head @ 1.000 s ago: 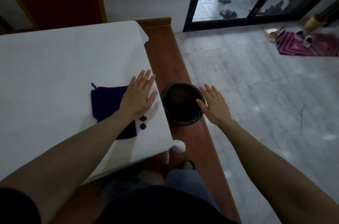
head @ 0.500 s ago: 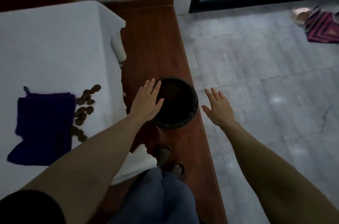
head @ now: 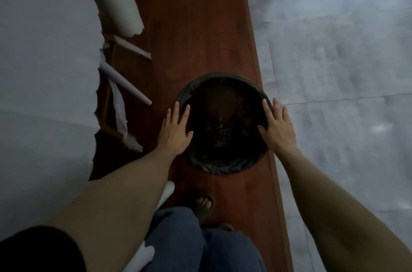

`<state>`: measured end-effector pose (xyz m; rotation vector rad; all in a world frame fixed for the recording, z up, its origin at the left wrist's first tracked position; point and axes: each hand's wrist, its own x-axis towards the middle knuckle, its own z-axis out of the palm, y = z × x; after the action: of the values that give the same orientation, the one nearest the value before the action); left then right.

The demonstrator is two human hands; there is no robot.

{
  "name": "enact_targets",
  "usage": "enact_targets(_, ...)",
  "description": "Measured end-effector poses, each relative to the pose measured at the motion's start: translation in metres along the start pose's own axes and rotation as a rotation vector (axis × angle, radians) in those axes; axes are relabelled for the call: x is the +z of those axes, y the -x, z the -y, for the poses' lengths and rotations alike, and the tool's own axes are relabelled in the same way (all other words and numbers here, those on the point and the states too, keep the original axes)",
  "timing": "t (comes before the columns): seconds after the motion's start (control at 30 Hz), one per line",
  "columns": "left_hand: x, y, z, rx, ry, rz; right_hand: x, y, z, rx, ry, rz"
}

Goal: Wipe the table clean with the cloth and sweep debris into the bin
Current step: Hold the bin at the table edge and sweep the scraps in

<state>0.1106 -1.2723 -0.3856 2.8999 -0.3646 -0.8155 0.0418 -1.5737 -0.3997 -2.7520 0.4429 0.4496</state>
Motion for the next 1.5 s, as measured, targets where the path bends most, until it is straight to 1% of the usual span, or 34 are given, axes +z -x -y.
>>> enact_targets(0.1,0.020,-0.020,0.000,-0.033,0.001,-0.055,0.024,-0.012,-0.008,-0.009,-0.091,-0.033)
enact_targets(0.2,0.023,-0.024,-0.002,-0.068,-0.006,-0.099,0.028,-0.013,-0.006,-0.027,-0.197,-0.104)
enact_targets(0.3,0.012,-0.022,-0.005,-0.071,-0.004,-0.090,0.022,-0.010,-0.002,-0.032,-0.221,-0.129)
enact_targets(0.4,-0.008,-0.014,-0.010,-0.054,-0.026,-0.063,0.008,0.004,0.003,-0.003,-0.195,-0.114)
enact_targets(0.5,-0.038,0.001,-0.017,-0.026,-0.034,-0.040,-0.022,0.027,0.011,0.040,-0.178,-0.118)
enact_targets(0.63,-0.095,0.040,-0.031,0.014,-0.046,-0.044,-0.091,0.068,0.028,0.084,-0.204,-0.139)
enact_targets(0.77,-0.159,0.086,-0.044,0.045,-0.036,-0.097,-0.168,0.111,0.054,0.161,-0.268,-0.203)
enact_targets(0.87,-0.201,0.119,-0.049,0.084,0.016,-0.156,-0.222,0.141,0.074,0.196,-0.285,-0.264)
enact_targets(1.03,-0.250,0.172,-0.053,0.140,0.123,-0.237,-0.295,0.185,0.102,0.215,-0.284,-0.343)
enact_targets(1.2,-0.275,0.216,-0.048,0.150,0.221,-0.279,-0.339,0.226,0.127,0.158,-0.299,-0.442)
enact_targets(1.37,-0.285,0.248,-0.032,0.193,0.283,-0.233,-0.358,0.259,0.150,0.127,-0.300,-0.522)
enact_targets(1.43,-0.289,0.259,-0.023,0.239,0.276,-0.236,-0.360,0.269,0.159,0.132,-0.294,-0.534)
enact_targets(1.5,-0.294,0.270,-0.013,0.324,0.280,-0.272,-0.362,0.277,0.168,0.143,-0.291,-0.546)
